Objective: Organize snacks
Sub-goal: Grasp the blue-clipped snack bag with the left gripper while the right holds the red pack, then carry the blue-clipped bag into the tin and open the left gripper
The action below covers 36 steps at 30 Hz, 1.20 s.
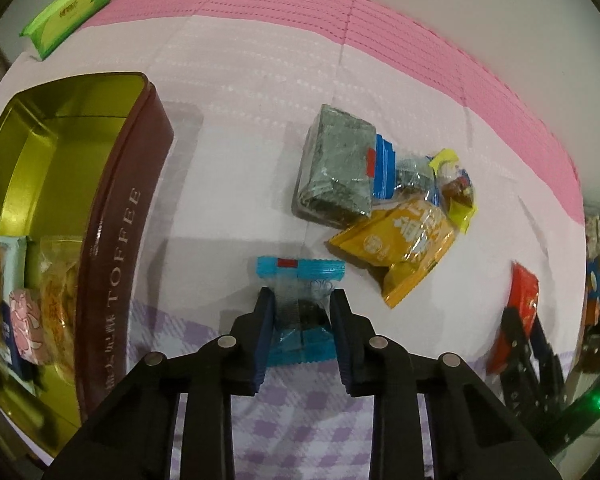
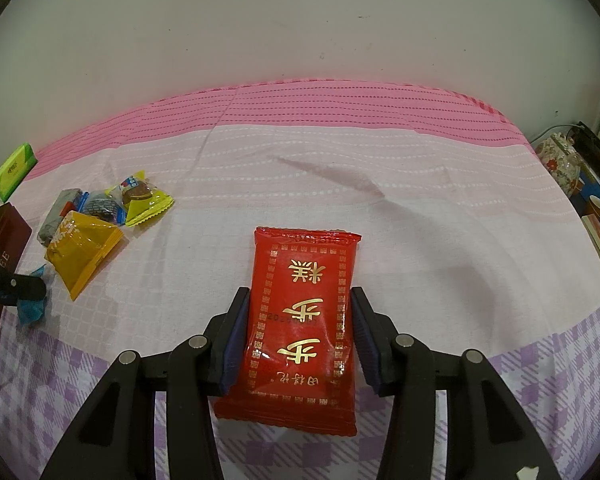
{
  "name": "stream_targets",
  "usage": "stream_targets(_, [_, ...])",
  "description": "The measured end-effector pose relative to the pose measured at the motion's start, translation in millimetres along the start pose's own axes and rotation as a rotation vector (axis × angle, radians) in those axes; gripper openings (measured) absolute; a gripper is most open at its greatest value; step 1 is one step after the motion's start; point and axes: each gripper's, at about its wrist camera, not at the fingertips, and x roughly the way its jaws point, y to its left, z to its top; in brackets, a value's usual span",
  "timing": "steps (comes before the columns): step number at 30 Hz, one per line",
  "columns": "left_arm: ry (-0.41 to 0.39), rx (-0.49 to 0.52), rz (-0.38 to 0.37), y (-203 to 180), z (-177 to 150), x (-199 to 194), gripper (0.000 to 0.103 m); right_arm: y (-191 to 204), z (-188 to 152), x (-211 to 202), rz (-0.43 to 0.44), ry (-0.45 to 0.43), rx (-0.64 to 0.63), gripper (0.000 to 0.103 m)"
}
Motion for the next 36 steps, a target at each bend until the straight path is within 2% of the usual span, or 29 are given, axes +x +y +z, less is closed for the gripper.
stream_targets(9, [-0.043,0.078,0.005,9.7,-18.5,-26.8,0.028,0.1,0.2,0.2,-0.001,0.0,0.001,0.046])
stream_targets(17, [-0.135,0.161,0.013,19.4,-26.9,-69.6,0.028,-0.1,0.3,0.8,-0.002,0.0,0.001,0.046])
stream_targets(24, [-0.217,0.167,0.08,53.2,-16.1,-94.0,0.028,0.0,-0.1,0.6,-0.003,-0.001,0.001,0.046])
stream_targets(29, [-0.235,0.143,0.138,75.7,-12.0,-92.8,0.028,-0.2,-0.1,1.0,-0.004,-0.001,0.001,0.046])
stream_targets(36, [-0.193,0.137,0.183,108.9,-29.2,-83.6,0.028,-0.3,-0.2,1.3,-0.004,-0.001,0.001,0.046])
